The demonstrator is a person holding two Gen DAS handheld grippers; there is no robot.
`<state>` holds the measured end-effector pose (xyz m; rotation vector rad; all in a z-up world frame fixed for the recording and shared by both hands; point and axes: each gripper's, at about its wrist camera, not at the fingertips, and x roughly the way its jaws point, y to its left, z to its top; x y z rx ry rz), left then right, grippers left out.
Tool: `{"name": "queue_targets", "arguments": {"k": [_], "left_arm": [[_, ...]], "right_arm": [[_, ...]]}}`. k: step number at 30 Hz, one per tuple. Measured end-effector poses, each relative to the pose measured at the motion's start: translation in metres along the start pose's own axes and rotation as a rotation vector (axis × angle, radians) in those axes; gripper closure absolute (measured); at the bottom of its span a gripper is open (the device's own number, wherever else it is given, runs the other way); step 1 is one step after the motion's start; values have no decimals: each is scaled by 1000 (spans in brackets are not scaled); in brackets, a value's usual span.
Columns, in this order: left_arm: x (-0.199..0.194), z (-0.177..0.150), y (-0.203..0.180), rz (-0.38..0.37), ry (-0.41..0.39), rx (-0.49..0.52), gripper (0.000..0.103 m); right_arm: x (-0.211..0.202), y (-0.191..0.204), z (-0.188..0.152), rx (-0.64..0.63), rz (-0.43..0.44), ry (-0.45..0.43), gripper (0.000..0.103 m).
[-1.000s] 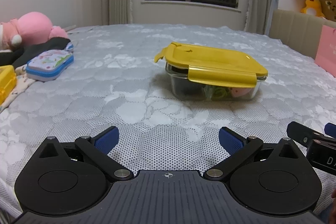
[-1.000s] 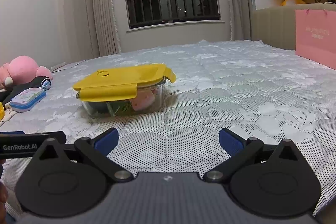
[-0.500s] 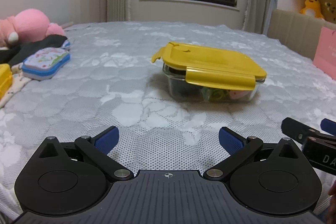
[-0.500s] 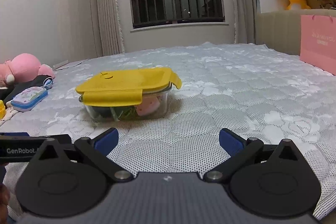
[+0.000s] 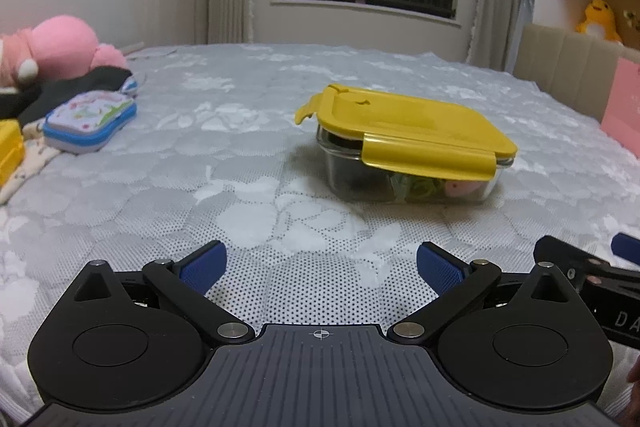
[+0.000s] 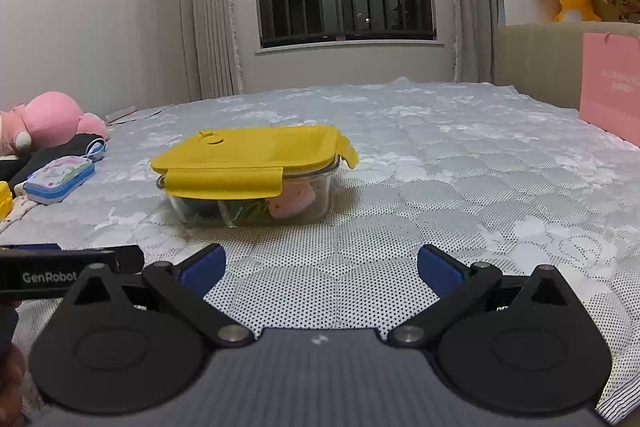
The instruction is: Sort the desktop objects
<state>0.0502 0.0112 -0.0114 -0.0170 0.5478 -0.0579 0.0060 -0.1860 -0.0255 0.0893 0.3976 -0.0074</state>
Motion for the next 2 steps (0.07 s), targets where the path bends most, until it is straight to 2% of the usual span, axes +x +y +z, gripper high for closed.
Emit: {"name": "queue_targets", "arguments": {"k": [2], "left_arm": [[-1, -1, -2, 22, -15, 24, 0]], "right_arm": [[0, 1, -1, -2, 1, 3, 0]]}}
